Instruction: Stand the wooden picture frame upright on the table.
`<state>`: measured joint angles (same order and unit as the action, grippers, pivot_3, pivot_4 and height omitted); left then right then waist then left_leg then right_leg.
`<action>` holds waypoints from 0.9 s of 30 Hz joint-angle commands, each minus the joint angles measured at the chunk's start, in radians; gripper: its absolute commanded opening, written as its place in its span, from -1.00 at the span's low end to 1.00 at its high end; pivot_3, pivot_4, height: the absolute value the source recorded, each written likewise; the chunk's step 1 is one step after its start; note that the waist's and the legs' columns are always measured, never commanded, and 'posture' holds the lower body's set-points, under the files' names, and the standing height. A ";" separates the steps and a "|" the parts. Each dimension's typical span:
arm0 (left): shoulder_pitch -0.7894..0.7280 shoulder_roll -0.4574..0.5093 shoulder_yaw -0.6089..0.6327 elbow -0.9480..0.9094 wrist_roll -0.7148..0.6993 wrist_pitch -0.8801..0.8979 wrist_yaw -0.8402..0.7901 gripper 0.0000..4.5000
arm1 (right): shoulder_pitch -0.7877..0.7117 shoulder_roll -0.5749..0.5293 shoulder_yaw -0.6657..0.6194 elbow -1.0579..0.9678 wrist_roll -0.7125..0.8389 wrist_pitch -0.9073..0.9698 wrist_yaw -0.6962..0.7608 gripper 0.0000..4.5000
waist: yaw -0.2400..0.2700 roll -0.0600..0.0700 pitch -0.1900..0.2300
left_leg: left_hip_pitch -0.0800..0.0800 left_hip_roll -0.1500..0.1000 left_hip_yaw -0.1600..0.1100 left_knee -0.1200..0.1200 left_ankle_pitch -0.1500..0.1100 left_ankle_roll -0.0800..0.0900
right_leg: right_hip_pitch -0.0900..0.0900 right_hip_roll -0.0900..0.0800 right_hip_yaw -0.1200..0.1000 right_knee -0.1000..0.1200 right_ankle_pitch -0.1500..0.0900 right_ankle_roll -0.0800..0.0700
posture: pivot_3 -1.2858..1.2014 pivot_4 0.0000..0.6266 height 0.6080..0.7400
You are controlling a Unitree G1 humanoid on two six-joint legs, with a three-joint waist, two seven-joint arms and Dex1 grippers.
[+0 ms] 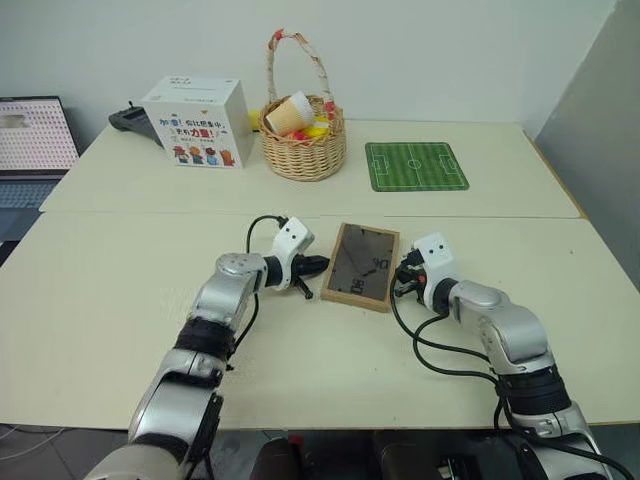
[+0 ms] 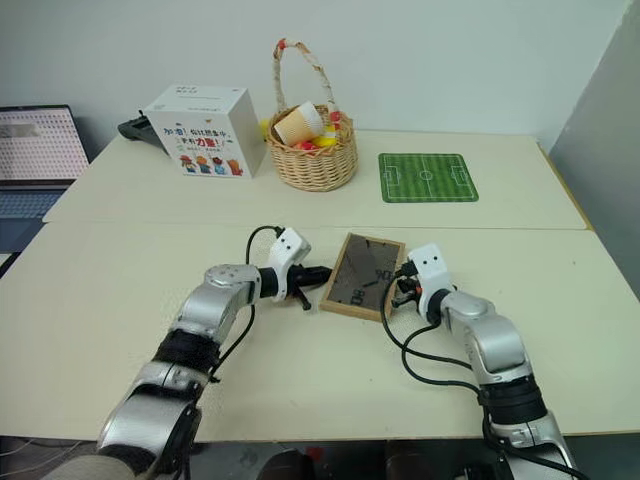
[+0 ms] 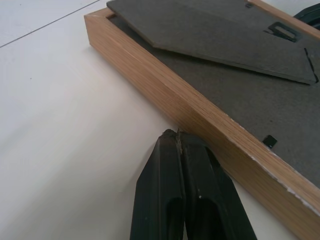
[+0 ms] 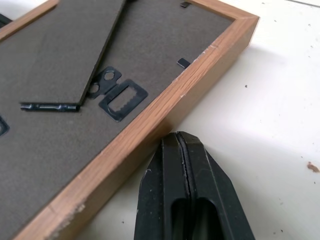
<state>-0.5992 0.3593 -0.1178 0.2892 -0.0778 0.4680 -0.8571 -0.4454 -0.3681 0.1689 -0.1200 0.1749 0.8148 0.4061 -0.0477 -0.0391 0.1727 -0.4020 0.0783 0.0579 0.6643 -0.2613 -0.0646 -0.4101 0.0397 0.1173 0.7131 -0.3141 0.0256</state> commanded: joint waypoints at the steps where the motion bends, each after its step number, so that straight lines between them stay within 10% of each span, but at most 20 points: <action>1: 0.099 0.021 -0.015 -0.236 -0.024 0.107 0.028 -0.97 | 0.002 -0.036 0.091 -0.076 -0.016 -0.056 0.094 -1.00 | -0.002 0.000 0.000 | 0.000 0.000 0.000 0.000 0.000 0.000 | 0.000 0.000 0.000 0.000 0.000 0.000 | 0.03 -0.52 1.00; 17: 0.335 0.173 0.097 -0.593 -0.103 0.334 0.094 -0.97 | 0.041 -0.189 0.106 -0.069 -0.067 -0.160 0.231 -1.00 | -0.007 0.000 0.000 | 0.001 0.000 -0.003 0.000 -0.001 0.002 | 0.001 0.000 0.001 0.000 0.000 0.000 | 0.03 -0.52 1.00; 27: 0.205 0.194 0.397 -0.521 -0.590 0.972 -0.026 -0.14 | 0.035 -0.149 0.063 -0.001 -0.055 -0.238 0.220 -1.00 | -0.009 0.000 0.000 | 0.001 0.000 -0.004 0.000 -0.001 0.003 | 0.001 0.000 -0.002 0.000 0.000 0.000 | 0.03 -0.52 1.00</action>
<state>-0.3626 0.5378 0.2220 -0.2443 -0.5858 1.3191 -0.8594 -0.4115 -0.5268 0.2521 -0.1021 0.1178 0.5953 0.6300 -0.0567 -0.0396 0.1726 -0.4010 0.0782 0.0528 0.6645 -0.2627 -0.0620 -0.4086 0.0398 0.1147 0.7131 -0.3142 0.0256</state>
